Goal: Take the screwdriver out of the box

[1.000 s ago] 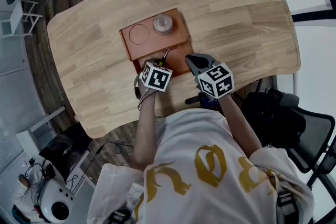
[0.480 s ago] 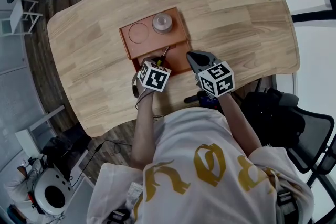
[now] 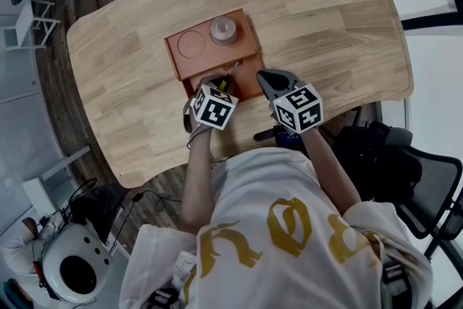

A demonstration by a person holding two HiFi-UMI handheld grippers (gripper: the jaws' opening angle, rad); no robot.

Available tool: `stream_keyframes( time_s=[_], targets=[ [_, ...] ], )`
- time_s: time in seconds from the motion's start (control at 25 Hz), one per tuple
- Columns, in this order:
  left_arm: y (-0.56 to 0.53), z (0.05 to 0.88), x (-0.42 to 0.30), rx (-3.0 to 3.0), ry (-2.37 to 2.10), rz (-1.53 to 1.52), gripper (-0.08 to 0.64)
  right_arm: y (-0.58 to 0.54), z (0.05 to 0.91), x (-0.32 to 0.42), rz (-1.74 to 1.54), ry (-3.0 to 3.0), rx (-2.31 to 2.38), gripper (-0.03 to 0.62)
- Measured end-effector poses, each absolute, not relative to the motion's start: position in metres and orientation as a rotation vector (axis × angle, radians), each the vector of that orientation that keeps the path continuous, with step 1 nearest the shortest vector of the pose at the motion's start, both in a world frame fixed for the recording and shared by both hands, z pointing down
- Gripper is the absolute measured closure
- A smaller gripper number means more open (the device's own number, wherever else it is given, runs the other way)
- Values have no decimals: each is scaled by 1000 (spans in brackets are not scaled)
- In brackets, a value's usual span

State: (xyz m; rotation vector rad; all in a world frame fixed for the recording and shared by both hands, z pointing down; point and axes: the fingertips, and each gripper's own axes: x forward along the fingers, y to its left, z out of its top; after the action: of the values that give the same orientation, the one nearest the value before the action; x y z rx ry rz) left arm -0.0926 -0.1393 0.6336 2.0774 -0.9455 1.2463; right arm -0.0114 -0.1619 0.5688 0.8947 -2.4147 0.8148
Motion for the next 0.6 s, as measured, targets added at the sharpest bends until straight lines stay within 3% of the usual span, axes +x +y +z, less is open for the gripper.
stream_keyframes(
  time_s=[0.6],
  targets=[
    [-144, 612, -88, 2148, -1002, 1164, 482, -157, 559, -7, 804, -2430, 926, 580]
  ],
)
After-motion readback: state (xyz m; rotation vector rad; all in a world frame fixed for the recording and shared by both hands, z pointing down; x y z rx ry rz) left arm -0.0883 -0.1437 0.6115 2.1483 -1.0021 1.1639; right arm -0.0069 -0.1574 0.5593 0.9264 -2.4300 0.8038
